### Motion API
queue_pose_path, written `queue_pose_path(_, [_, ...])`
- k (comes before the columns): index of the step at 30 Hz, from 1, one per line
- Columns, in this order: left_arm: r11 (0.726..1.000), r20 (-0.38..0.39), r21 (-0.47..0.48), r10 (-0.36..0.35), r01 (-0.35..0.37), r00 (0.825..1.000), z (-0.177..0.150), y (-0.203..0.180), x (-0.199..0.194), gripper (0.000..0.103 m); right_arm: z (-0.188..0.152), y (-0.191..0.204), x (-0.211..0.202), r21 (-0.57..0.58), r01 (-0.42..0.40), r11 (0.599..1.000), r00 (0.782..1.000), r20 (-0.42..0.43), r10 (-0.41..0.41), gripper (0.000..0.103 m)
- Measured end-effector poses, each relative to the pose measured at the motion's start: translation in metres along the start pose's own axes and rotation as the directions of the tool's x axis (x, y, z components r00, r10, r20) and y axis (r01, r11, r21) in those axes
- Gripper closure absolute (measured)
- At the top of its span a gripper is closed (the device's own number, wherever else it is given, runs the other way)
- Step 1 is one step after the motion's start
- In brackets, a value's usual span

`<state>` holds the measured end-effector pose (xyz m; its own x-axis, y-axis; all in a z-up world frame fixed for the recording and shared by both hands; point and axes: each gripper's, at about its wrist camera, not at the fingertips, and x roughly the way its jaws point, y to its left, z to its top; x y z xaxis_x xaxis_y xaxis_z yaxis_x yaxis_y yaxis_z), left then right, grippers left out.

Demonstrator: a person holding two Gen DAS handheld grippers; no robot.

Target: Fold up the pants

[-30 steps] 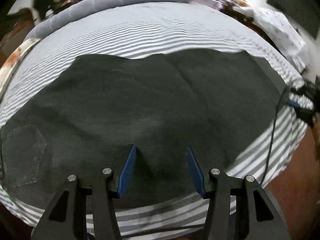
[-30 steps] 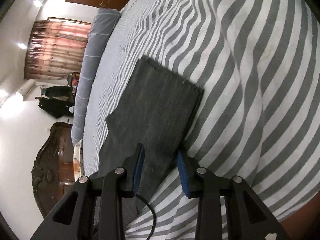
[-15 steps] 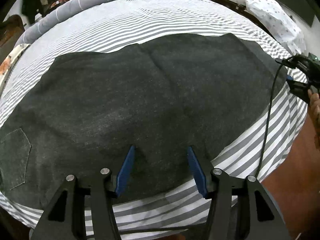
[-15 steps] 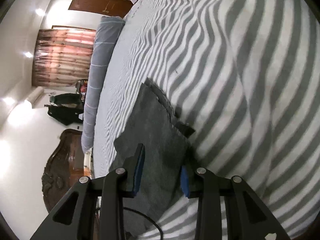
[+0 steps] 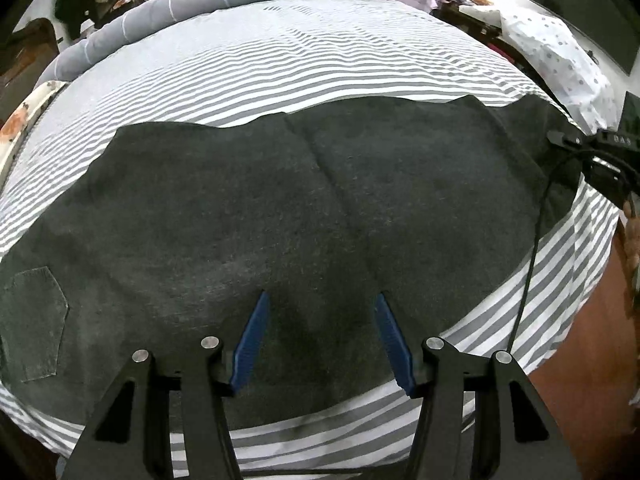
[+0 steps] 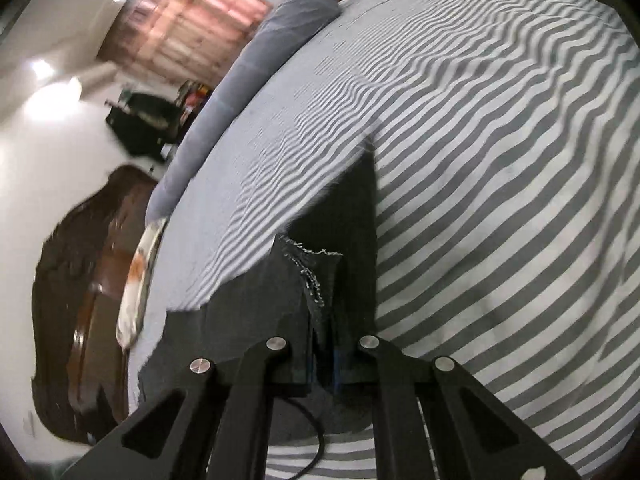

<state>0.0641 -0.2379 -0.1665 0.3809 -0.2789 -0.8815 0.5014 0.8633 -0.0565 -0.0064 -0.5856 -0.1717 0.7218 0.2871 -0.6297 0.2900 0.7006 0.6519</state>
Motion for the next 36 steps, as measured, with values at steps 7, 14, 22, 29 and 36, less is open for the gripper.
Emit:
queue_pose_path(7, [1.000, 0.000, 0.009, 0.005, -0.005, 1.000, -0.001, 0.001, 0.009, 0.047, -0.007, 0.000, 0.009, 0.013, 0.009, 1.000, 1.000, -0.013, -0.009, 0.095])
queue_pose_path(14, [1.000, 0.020, 0.029, 0.013, -0.013, 1.000, -0.005, 0.000, 0.017, 0.043, 0.000, -0.015, -0.013, 0.178, -0.123, 0.976, 0.992, 0.049, 0.116, 0.095])
queue_pose_path(22, [0.991, 0.021, -0.084, -0.107, 0.108, 0.994, 0.002, 0.040, -0.005, 0.043, 0.007, 0.066, -0.016, 0.078, -0.197, 0.977, 0.980, 0.014, 0.196, 0.095])
queue_pose_path(29, [0.968, 0.136, -0.234, -0.062, 0.093, 0.989, -0.004, 0.146, -0.061, 0.043, -0.013, 0.173, 0.030, -0.075, -0.255, 0.964, 0.963, -0.116, 0.245, 0.095])
queue_pose_path(36, [0.923, 0.166, -0.378, -0.006, 0.070, 0.986, -0.033, 0.236, -0.092, 0.043, -0.067, 0.254, 0.110, -0.168, -0.281, 0.945, 0.931, -0.285, 0.226, 0.095])
